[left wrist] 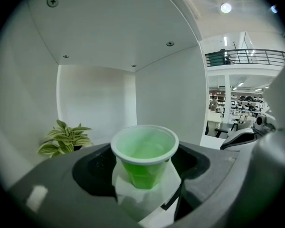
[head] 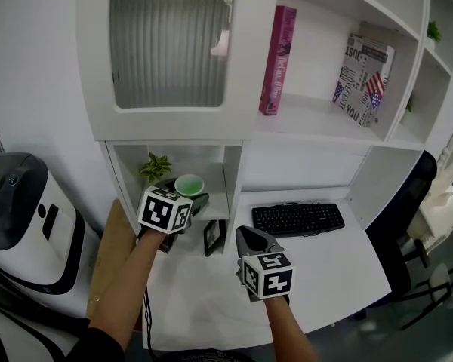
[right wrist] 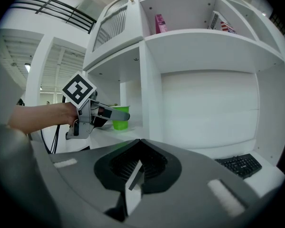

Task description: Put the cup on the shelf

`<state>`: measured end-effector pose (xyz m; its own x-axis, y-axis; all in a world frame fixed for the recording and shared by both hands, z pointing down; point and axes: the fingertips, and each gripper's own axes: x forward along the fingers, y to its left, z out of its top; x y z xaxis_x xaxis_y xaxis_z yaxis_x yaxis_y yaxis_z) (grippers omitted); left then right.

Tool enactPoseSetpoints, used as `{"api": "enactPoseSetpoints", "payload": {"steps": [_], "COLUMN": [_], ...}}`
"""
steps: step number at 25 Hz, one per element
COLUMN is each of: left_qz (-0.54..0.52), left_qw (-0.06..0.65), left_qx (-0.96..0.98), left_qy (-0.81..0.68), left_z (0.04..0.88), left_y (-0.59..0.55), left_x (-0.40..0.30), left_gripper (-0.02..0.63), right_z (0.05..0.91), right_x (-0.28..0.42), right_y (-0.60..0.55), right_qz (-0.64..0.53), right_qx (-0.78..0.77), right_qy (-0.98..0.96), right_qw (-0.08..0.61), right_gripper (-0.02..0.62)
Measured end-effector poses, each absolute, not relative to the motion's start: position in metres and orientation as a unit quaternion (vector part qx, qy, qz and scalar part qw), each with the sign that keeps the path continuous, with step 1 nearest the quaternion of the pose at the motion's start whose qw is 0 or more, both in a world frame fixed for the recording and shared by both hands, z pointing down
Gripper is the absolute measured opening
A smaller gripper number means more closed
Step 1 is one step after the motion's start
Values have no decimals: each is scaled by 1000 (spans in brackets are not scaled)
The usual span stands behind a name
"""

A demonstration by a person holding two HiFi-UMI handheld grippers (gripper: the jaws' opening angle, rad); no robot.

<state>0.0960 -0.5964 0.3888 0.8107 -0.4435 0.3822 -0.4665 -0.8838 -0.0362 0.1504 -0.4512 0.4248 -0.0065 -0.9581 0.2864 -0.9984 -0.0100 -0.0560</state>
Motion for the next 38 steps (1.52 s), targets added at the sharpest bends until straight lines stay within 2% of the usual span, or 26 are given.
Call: {"api": "enactPoseSetpoints", "payload": {"steps": [18, 30, 38], "left_qz": [167, 119, 116], "left_qw": [17, 30, 34], "left_qx": [940, 929, 918], "left_qy": [-298, -349, -377], "left_z": [363, 358, 372], "left_y": [-555, -499, -452], "left_x": [51, 14, -9], "left_gripper": [347, 292, 202], "right_z": [408, 399, 392], "right_x": [142, 144, 139], "right_y": [-427, -388, -371], "right_qz": [112, 98, 93], "right_qx": [668, 651, 630], "right_qy": [-732, -748, -767], "right_qw": [80, 85, 77], "right_gripper": [23, 23, 23]}}
